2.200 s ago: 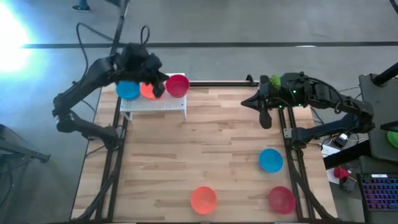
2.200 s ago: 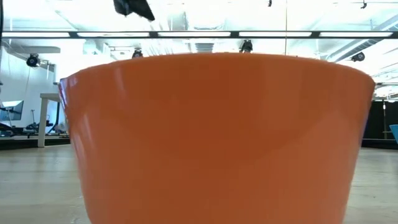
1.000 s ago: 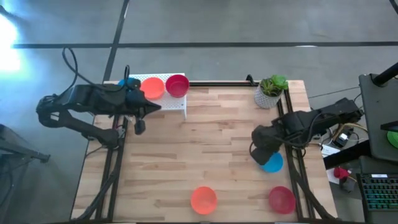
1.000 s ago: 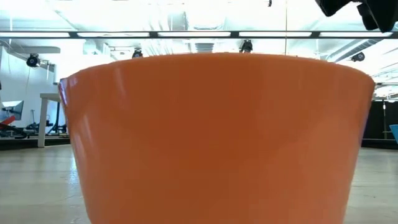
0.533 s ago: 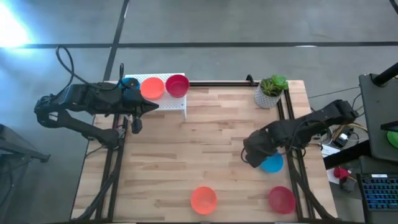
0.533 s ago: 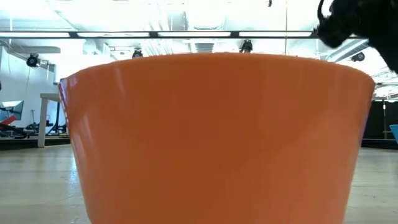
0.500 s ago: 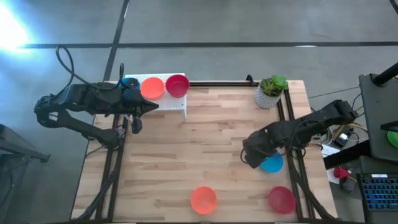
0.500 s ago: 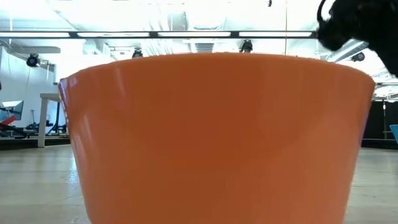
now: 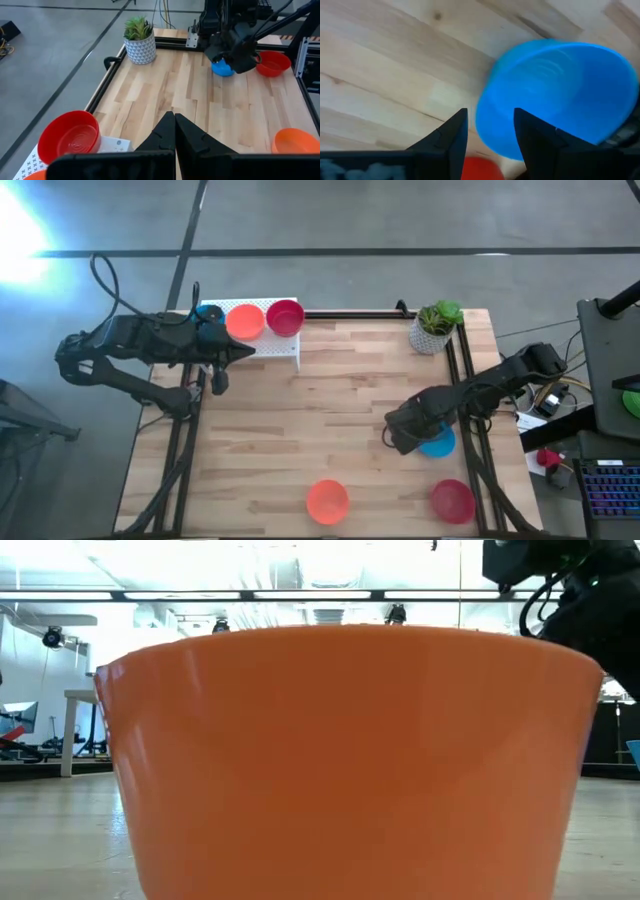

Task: Pick & Place Mini bowls
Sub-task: Stack the blue bowl on top of the blue bowl on the shelf

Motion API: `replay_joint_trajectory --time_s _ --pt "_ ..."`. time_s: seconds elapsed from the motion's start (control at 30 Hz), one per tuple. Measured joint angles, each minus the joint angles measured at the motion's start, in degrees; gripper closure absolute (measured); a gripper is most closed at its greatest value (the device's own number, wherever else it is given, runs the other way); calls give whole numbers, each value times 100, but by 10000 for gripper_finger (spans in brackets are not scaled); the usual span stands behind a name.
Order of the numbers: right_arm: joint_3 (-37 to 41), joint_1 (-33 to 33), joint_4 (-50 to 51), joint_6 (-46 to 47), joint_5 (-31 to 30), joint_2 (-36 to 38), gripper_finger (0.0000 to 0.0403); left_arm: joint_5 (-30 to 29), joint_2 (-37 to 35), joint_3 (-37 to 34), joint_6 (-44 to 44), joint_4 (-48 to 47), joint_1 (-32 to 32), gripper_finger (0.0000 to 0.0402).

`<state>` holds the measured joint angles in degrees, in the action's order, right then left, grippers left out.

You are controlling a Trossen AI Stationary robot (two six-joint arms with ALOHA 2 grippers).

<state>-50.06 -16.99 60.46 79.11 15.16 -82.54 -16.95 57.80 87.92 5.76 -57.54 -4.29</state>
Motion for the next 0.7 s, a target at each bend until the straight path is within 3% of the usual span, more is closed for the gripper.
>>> replay_joint_trajectory --time_s 0.47,0.7 --pt "697 0 -847 -62 30 -7 256 10 2 0 30 4 4 402" --pt "701 0 -908 -280 -65 -7 333 10 2 0 41 2 4 402"
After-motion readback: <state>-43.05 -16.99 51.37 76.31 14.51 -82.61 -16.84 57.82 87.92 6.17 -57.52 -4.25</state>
